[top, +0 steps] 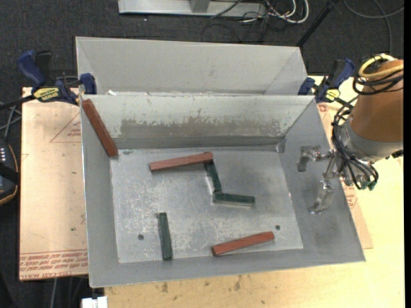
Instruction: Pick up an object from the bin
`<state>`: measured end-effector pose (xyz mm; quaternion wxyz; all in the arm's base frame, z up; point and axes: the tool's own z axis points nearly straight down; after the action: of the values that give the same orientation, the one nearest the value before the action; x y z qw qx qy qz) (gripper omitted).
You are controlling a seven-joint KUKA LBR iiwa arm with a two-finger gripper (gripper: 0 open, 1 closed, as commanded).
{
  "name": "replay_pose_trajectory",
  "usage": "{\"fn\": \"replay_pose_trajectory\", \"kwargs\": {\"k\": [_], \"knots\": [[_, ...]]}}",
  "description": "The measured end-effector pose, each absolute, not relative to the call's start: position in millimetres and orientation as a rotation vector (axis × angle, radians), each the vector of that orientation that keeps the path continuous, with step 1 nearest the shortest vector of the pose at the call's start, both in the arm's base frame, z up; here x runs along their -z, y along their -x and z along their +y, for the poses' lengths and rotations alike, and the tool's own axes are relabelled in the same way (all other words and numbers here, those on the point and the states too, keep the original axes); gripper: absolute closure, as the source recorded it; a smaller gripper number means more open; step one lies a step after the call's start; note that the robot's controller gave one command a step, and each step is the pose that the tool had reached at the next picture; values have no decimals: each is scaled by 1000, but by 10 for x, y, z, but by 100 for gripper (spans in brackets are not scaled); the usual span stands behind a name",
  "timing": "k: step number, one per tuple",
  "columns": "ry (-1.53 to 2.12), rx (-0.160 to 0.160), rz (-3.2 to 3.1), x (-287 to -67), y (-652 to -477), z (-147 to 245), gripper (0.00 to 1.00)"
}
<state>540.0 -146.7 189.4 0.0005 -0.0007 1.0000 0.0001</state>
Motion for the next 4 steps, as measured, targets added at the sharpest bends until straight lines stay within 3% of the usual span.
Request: {"fn": "replay_pose_trajectory", "kwargs": {"k": [1, 2, 3, 4], "knots": [[2, 0, 3141, -1894, -5400, -1467, 0], [142, 2, 3135, -1581, -5400, -1044, 0], [207, -1, 3132, -701, -4818, -738, 100], [206, -1, 3132, -701, -4819, -738, 100]]}}
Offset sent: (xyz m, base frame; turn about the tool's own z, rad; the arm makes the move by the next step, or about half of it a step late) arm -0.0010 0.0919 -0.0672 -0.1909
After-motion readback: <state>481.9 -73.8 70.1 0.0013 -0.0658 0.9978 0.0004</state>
